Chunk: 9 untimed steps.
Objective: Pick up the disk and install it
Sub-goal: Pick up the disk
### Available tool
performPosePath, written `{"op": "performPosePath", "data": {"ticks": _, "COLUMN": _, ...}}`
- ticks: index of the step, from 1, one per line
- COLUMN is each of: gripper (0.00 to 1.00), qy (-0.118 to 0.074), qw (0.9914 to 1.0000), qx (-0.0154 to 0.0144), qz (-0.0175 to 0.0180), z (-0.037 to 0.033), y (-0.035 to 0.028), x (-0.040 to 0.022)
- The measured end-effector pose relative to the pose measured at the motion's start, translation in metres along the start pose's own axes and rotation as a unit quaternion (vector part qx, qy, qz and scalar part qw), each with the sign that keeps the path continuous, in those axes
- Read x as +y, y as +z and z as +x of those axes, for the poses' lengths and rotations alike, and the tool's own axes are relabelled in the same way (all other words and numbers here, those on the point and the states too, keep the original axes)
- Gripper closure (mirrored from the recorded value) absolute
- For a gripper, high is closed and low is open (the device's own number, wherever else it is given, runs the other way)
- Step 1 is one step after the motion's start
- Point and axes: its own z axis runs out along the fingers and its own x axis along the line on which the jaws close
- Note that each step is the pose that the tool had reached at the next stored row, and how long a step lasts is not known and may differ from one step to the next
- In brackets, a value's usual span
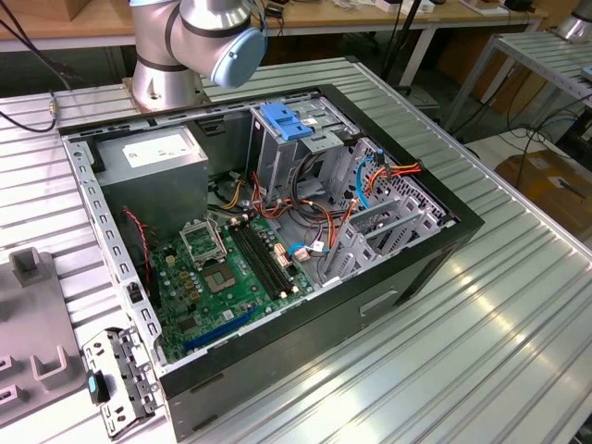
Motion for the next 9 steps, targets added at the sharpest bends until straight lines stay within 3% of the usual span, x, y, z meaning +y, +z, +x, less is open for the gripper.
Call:
{"op": "performPosePath", "data": {"ticks": 1, "gripper": 0.58, "qy": -0.002, "qw": 1.0, "qx": -0.0002, "qz": 0.0006, "z": 0.0002, "y": 0.0007, "x": 0.0004}}
{"op": "performPosePath", "data": {"ticks": 2, "gripper": 0.52, "qy": -0.004, "qw": 0.99999, "qx": -0.0013, "qz": 0.0007, "z": 0.0005, "y": 0.0014, "x": 0.0009}}
{"op": "performPosePath", "data": {"ticks": 4, "gripper": 0.52, "qy": -0.006, "qw": 0.99996, "qx": -0.0063, "qz": -0.0002, "z": 0.0008, "y": 0.0019, "x": 0.0013}}
{"op": "performPosePath", "data": {"ticks": 5, "gripper": 0.52, "qy": -0.008, "qw": 0.99994, "qx": -0.0072, "qz": -0.0005, "z": 0.0007, "y": 0.0019, "x": 0.0014}}
{"op": "performPosePath", "data": {"ticks": 9, "gripper": 0.52, "qy": -0.011, "qw": 0.99991, "qx": -0.0076, "qz": -0.0004, "z": 0.0008, "y": 0.0019, "x": 0.0013}}
